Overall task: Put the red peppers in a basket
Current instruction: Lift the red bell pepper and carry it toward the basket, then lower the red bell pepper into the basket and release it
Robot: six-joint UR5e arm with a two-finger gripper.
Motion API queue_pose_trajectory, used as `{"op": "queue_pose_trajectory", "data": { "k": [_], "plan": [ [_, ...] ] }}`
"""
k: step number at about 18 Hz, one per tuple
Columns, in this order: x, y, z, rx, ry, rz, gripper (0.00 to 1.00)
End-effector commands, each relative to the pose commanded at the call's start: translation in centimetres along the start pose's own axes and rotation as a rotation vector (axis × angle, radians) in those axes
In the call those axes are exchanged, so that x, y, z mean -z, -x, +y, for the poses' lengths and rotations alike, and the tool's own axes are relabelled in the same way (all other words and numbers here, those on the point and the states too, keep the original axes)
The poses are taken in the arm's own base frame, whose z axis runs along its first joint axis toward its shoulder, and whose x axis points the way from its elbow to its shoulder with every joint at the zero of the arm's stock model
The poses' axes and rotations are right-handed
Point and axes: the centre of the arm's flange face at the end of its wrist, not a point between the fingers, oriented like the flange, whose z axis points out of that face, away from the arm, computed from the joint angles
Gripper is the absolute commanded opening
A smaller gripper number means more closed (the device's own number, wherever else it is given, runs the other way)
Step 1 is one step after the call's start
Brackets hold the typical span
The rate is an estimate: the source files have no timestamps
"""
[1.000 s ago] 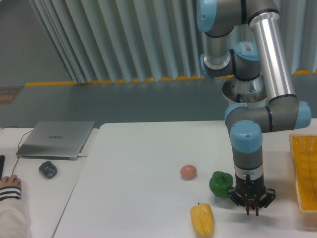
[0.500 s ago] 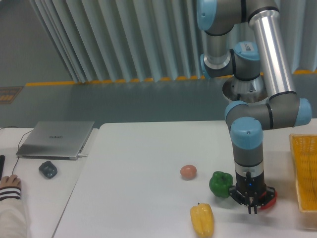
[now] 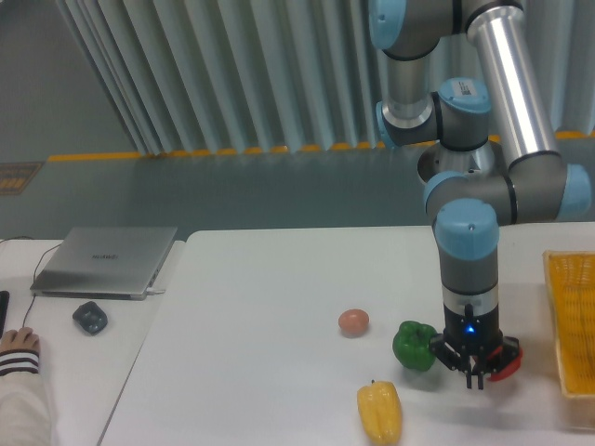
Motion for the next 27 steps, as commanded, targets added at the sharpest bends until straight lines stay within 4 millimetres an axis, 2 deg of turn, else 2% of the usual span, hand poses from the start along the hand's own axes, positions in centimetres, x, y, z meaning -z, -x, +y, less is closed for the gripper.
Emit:
{"op": "queue_pose_trajectory", "data": {
  "k": [1,2,7,8,13,16,17,18,25,26,27],
  "plan": [
    [1.2,0.3,0.2,-0.021,-0.012,0.025,0.06],
    [2.0,1.4,0.8,-0.049,-0.005,0.045,0.06],
    [3.6,2.8,2.8,-0.284,0.046,0.078,0.06],
    [3.7,3.8,3.5,-0.323,0.063,0.09,0.06],
    [4.5,6.0,5.7,-0.472,0.102,0.12,0.06],
    [2.9,8.5,8.3,-0.495,0.13,0.15,0.06],
    [3.2,9.9,9.5,-0.494,0.127,0.157,0.07],
    [2.7,10.0,10.0,-0.514,0.133,0.166,0.07],
    [2.8,12.1,11.3,-0.603,0.135,0.176,0.08],
    [2.8,12.5,11.5,-0.594,0.134,0.176,0.19],
    [3.0,13.1,11.7,-0.583,0.128,0.173,0.63]
  ]
}}
